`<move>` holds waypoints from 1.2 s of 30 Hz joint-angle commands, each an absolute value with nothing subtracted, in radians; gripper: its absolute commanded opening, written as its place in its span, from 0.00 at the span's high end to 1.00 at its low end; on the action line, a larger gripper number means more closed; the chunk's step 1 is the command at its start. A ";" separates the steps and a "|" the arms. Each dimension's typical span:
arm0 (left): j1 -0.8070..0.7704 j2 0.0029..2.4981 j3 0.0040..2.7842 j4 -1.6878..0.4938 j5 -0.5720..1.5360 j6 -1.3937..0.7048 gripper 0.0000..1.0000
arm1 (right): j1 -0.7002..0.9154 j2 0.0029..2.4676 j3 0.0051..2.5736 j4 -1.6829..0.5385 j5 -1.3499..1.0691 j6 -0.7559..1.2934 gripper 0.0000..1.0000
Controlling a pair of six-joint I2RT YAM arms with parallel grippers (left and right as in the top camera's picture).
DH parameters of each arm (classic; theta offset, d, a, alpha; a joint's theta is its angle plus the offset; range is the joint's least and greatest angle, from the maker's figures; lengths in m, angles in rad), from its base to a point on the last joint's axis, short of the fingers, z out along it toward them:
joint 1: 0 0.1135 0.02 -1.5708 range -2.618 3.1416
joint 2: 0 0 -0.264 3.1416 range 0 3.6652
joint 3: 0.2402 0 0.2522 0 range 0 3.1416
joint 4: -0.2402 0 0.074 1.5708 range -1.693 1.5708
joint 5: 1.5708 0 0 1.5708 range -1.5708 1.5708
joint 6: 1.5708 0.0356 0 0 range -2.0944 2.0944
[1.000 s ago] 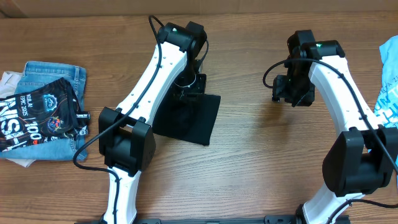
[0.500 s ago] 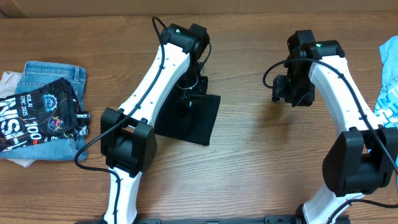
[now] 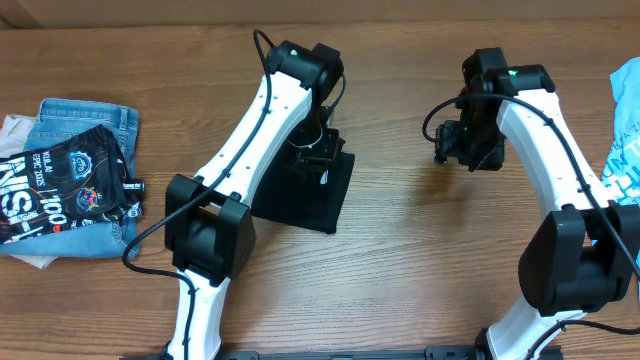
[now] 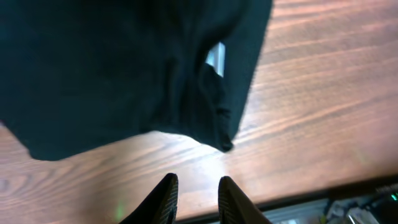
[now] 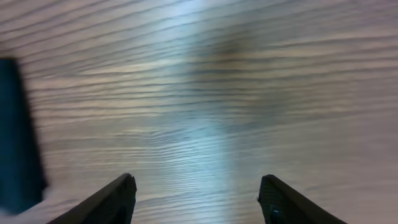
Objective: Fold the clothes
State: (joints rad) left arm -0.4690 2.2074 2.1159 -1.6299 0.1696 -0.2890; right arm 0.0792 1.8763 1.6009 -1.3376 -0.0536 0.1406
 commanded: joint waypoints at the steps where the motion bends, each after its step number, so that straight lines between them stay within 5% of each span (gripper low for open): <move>1: -0.410 2.182 2.128 -1.595 0.076 -0.308 0.73 | 0.089 1.850 1.625 -1.320 -0.350 0.004 0.31; 9: -0.231 2.186 2.127 -1.414 0.035 -0.331 0.54 | 0.236 1.852 1.623 -1.264 -0.544 -0.030 0.25; 28: -0.151 2.188 2.113 -1.301 -0.010 -0.328 0.41 | 0.575 1.938 1.468 -1.023 -0.517 0.110 0.22; 36: -0.152 2.188 2.109 -1.309 -0.009 -0.329 0.39 | 0.602 2.014 1.459 -1.014 -0.469 0.180 0.40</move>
State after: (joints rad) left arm -0.1562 2.2074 2.1159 -1.3090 0.0093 -0.3161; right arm 0.6029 1.9968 1.4639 -1.0176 -0.5022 0.1371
